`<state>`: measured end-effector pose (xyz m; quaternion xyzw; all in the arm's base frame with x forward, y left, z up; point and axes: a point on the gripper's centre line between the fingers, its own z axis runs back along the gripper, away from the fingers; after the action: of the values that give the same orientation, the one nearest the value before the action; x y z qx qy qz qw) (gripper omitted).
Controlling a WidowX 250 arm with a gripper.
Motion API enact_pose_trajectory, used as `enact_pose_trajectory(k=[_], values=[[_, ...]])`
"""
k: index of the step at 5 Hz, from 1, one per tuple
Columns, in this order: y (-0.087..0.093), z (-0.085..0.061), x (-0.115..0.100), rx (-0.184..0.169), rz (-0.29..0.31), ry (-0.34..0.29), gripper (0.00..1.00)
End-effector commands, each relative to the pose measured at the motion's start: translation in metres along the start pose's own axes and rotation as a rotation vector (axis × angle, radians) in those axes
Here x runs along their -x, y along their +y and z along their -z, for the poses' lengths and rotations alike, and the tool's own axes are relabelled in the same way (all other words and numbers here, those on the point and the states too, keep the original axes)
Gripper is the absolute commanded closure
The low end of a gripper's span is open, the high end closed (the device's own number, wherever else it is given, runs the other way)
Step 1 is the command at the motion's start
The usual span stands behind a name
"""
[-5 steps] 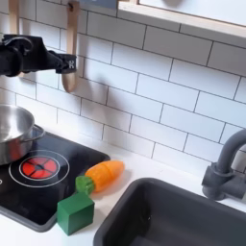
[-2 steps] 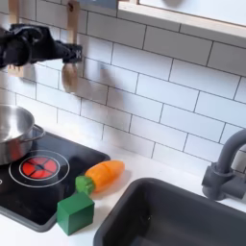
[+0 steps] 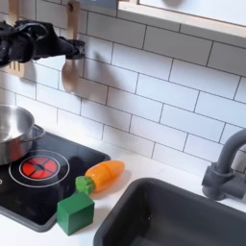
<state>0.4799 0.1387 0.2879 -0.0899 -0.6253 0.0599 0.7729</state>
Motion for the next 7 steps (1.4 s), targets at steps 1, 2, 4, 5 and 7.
enact_pose_trajectory(k=[1,2,4,5,7], values=[[0.0056,0.0093,0.0026,-0.019,-0.001,0.021,0.0],[0.0067,0.0093,0.0012,-0.02,0.003,0.021,0.0],[0.0035,0.0073,-0.0006,0.008,0.001,0.017,0.01],[0.0008,0.0077,-0.0024,0.002,0.004,0.004,1.0],[0.0019,0.0101,-0.0029,-0.005,0.02,0.0,1.0]])
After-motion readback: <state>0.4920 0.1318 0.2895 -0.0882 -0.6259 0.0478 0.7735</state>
